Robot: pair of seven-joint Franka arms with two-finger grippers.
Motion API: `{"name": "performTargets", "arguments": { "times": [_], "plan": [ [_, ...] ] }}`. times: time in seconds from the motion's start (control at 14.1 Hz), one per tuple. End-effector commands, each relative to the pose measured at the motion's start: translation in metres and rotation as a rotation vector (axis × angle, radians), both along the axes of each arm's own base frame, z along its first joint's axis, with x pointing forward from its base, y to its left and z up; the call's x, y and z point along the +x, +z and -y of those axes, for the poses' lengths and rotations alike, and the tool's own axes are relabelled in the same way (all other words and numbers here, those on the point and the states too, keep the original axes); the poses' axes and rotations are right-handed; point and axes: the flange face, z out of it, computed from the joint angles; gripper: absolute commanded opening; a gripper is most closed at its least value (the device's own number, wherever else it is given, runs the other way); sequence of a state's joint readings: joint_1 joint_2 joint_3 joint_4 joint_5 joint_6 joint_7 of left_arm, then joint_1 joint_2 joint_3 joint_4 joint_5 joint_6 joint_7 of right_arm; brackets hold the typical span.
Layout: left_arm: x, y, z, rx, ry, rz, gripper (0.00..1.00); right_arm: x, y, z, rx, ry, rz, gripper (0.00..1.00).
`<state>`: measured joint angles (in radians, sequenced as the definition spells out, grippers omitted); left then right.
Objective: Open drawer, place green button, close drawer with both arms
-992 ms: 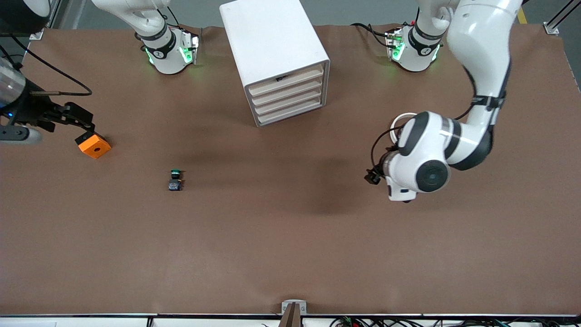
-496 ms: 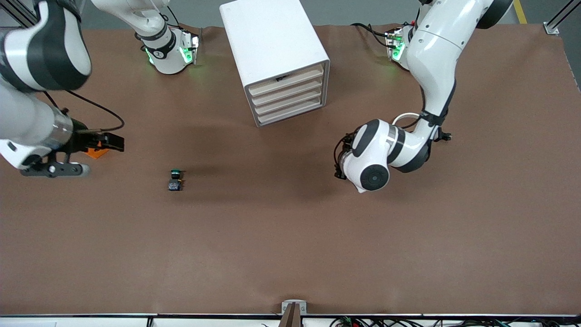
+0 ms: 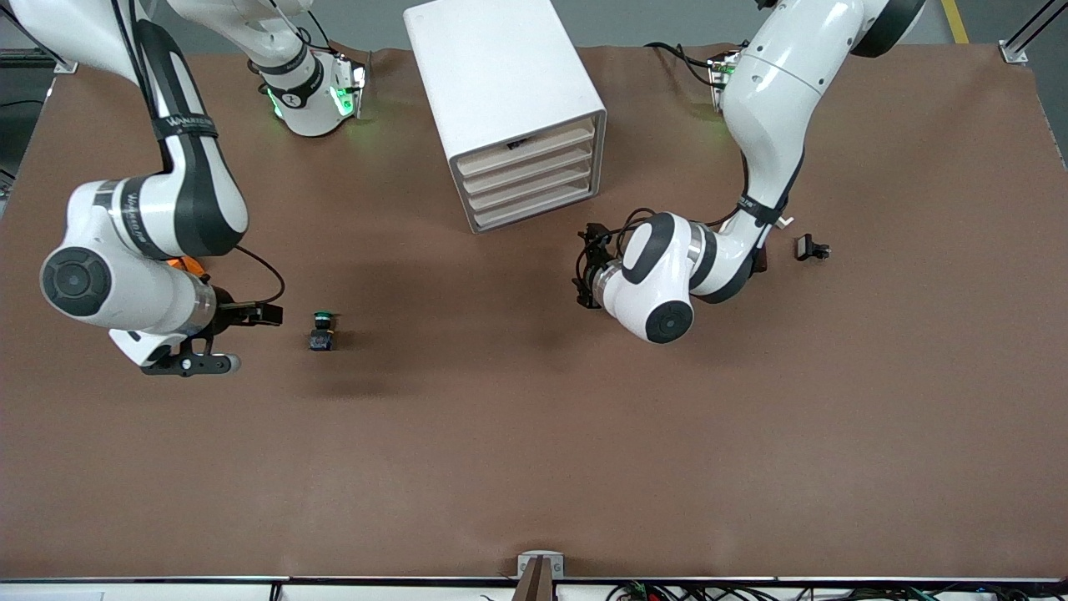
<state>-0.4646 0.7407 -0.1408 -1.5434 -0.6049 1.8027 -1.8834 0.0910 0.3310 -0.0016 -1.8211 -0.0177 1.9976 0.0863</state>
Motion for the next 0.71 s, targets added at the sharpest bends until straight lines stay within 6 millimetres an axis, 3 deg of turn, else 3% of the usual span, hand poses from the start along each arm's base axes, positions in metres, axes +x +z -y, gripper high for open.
{"name": "performTargets", "arguments": {
  "times": [0.0, 0.21, 0.5, 0.64],
  "plan": [
    [-0.005, -0.006, 0.013, -0.021, 0.063, -0.066, 1.0, -0.023, -0.037, -0.001, -0.001, -0.026, 0.063, 1.0],
    [-0.013, -0.012, 0.023, 0.002, 0.125, -0.132, 1.0, -0.038, -0.077, -0.02, 0.013, -0.022, 0.152, 1.0],
    [-0.035, -0.023, 0.038, 0.083, 0.17, -0.255, 0.97, -0.035, -0.126, -0.035, 0.023, 0.002, 0.192, 1.0],
    [-0.045, -0.02, 0.042, 0.083, 0.141, -0.308, 0.9, -0.035, -0.137, -0.034, 0.021, 0.003, 0.186, 1.0]
  ]
}}
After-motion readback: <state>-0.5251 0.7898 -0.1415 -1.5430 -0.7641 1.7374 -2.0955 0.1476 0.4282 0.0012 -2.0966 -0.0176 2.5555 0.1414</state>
